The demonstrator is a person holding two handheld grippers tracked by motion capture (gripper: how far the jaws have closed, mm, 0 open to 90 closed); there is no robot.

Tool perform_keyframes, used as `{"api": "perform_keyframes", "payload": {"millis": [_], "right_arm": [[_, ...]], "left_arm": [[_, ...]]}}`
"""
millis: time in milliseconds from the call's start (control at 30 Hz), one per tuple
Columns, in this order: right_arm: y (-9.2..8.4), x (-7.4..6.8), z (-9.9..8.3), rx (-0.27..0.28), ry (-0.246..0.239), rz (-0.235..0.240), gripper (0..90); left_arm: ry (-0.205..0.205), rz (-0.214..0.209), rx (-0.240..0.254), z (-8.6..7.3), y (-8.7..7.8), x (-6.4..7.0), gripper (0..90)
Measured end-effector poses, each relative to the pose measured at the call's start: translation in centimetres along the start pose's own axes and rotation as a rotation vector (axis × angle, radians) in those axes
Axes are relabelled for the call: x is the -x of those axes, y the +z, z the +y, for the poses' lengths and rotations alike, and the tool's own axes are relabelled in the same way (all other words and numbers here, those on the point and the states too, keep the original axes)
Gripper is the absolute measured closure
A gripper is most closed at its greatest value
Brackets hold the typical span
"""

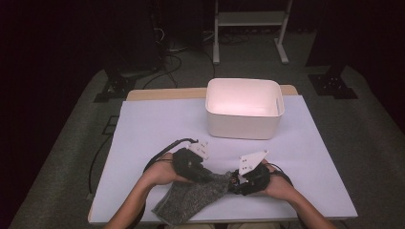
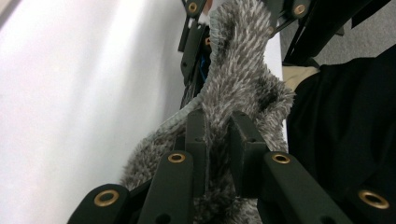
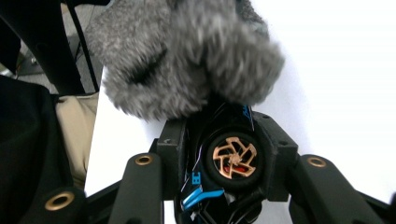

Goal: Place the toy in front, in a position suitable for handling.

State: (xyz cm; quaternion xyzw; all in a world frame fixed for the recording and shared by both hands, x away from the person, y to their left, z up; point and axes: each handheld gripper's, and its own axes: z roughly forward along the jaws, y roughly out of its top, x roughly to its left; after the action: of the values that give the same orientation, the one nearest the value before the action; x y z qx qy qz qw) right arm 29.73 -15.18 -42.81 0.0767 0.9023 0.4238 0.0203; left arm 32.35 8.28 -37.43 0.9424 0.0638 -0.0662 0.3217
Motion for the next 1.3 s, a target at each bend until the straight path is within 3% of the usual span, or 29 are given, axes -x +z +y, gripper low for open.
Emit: {"api": "perform_keyframes", "payload": {"millis": [200,333,467,600,700,800,867,1000,1067,1200,1300], "right_arm": [[-0.4,0.0,-1.1,-0.025,0.025,-0.011,53.4],[-0.6,-0.1,-2.1,-0.013,0.054,-0.019,52.9],[-0.5,-0.1,-1.9,-0.009,0.048,-0.025,55.2],[-0.4,-0.2,-2.0,-0.007,0.046,-0.029,55.2],[-0.4,-0.2,-2.1,-0.001,0.053,-0.032,55.1],[-0.4,-0.2,-2.1,0.003,0.053,-0.033,55.0],[-0.4,-0.2,-2.2,0.004,0.061,-0.029,54.9],[-0.4,-0.1,-2.2,0.005,0.068,-0.028,54.7],[-0.3,-0.1,-2.2,0.005,0.065,-0.029,54.6],[-0.3,-0.1,-2.2,0.004,0.063,-0.03,54.5],[-0.4,-0.2,-2.2,0.006,0.062,-0.034,53.7]], "left_arm": [[0.008,0.01,-0.014,0.1,-0.2,-0.1,80.1],[0.019,0.027,-0.021,0.7,-0.2,-0.1,83.6],[0.032,0.043,-0.014,1.5,-0.3,0.0,83.8],[0.045,0.056,-0.056,2.4,0.4,-0.3,83.5],[0.016,0.046,-0.055,2.1,1.2,-0.7,77.8],[0.003,0.074,-0.031,1.8,0.8,-0.7,66.5],[0.016,0.103,-0.013,1.7,0.1,-0.4,60.2],[0.038,0.14,0.056,2.0,-1.8,0.6,57.7],[0.068,0.13,0.075,2.3,-2.1,1.3,56.8],[0.137,0.119,0.046,2.8,-0.8,2.6,51.5],[0.162,0.108,0.025,3.0,0.4,2.8,49.2]]}}
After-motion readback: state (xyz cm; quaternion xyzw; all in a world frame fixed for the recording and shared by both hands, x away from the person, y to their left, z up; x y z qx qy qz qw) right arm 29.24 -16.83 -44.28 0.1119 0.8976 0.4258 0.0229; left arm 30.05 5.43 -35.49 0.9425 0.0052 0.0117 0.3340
